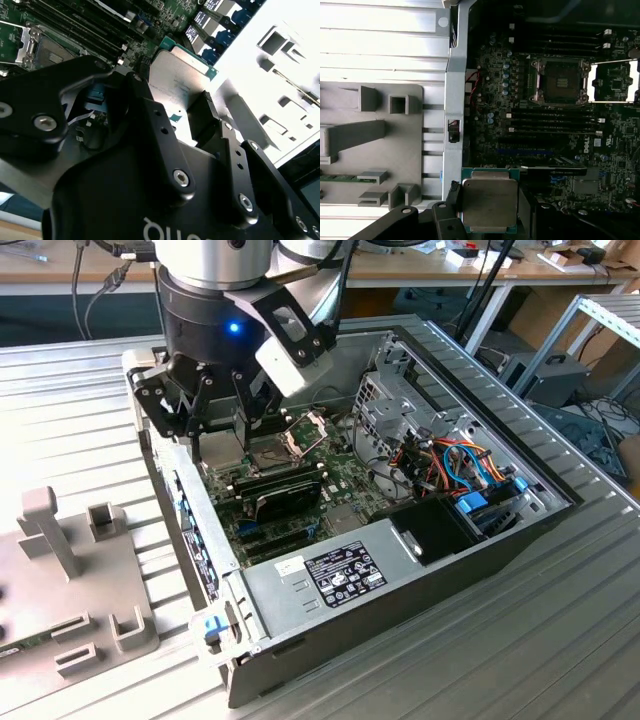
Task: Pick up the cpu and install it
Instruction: 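Pick up the cpu and move it towards the insertion slot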
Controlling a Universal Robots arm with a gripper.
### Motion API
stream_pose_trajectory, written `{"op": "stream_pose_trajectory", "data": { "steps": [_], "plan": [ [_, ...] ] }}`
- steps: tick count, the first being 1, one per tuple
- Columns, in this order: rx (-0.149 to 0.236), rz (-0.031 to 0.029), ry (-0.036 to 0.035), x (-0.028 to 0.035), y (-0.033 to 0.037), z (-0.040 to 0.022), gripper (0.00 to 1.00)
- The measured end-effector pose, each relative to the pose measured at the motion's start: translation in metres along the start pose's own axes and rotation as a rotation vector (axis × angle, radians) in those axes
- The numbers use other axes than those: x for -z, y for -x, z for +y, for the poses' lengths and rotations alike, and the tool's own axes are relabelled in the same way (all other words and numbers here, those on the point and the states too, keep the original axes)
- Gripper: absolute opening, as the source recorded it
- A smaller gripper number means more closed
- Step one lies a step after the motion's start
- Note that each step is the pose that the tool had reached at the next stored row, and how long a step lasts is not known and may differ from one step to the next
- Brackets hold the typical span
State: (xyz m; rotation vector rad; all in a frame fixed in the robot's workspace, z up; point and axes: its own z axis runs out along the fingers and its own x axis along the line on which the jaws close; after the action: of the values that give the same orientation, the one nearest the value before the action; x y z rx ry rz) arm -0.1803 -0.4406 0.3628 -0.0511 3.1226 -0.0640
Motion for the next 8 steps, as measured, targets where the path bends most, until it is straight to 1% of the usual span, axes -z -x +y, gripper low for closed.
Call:
{"op": "stream_pose_trajectory", "data": {
  "steps": [8],
  "plan": [
    [0.0,0.0,0.0,0.0,0.0007,0.0,0.55]
  ]
}}
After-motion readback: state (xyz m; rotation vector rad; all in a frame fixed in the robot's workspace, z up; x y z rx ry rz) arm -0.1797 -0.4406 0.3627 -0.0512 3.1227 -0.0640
